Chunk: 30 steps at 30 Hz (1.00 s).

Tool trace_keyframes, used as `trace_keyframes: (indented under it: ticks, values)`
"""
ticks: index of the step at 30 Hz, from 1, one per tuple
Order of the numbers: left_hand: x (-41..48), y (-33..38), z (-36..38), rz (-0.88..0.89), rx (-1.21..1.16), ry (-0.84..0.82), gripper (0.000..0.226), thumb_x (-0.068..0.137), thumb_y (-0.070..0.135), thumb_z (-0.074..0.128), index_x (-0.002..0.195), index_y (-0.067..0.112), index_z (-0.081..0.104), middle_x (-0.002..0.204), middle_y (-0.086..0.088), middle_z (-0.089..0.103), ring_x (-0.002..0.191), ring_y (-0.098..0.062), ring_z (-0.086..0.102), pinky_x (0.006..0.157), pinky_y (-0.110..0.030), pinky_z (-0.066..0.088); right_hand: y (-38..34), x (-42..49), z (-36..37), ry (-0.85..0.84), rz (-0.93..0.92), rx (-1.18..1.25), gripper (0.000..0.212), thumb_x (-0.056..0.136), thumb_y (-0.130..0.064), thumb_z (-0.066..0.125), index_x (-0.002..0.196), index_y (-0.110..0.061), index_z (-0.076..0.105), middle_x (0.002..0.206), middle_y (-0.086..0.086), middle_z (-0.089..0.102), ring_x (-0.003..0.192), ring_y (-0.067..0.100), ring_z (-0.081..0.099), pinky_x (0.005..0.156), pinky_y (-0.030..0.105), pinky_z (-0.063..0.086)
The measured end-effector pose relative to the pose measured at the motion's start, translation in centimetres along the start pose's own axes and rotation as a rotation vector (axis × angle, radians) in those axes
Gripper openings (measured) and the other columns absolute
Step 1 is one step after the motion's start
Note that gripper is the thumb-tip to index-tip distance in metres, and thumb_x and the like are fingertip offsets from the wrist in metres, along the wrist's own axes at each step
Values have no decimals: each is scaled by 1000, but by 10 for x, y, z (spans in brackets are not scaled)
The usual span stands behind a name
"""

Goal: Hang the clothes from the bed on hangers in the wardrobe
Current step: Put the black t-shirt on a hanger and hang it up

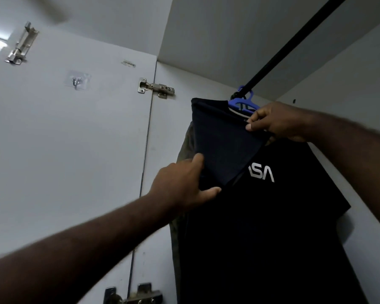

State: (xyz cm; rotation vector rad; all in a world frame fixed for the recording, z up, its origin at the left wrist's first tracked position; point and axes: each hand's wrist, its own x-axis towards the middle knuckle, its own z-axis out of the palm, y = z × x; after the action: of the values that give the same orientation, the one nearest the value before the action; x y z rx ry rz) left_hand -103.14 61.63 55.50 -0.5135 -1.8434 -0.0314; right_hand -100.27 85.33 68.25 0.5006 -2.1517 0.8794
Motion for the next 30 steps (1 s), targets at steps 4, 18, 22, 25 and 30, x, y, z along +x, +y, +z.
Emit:
trace_keyframes:
  ticks: [4,18,22,25,30]
  values:
    - [10,9,10,4,168,16,41,88,57,51,91,21,30,101,-1,61,68,-20,46,61,-32,35,0,-9,-4,4,-22,1,8,94,-11,63,99,-7,67,94,11,66,77,18,63,56,28,55]
    - [-10,-45,22,-41,-395,38,13,87,11,60,89,17,49,72,6,58,66,-17,52,57,-22,35,33,-14,19,85,-38,-33,4,96,-4,57,97,-5,61,87,14,63,69,19,61,50,25,54]
    - [-12,-51,22,37,-411,1,21,89,5,57,106,17,59,89,5,66,75,-15,58,68,-28,48,47,-10,37,83,-28,11,16,91,5,60,100,-9,57,79,8,57,69,17,60,57,30,55]
    - [-12,-54,24,84,-325,-69,18,94,9,52,110,15,59,100,-1,64,87,-19,58,74,-31,47,54,-3,49,178,1,-2,17,91,2,61,91,-13,54,83,9,58,74,19,60,60,35,56]
    - [-14,-57,25,52,-140,-137,19,98,31,49,110,17,55,103,0,59,94,-20,58,75,-33,47,60,10,76,315,5,-53,14,90,-5,63,86,-15,54,81,5,60,74,24,61,57,32,49]
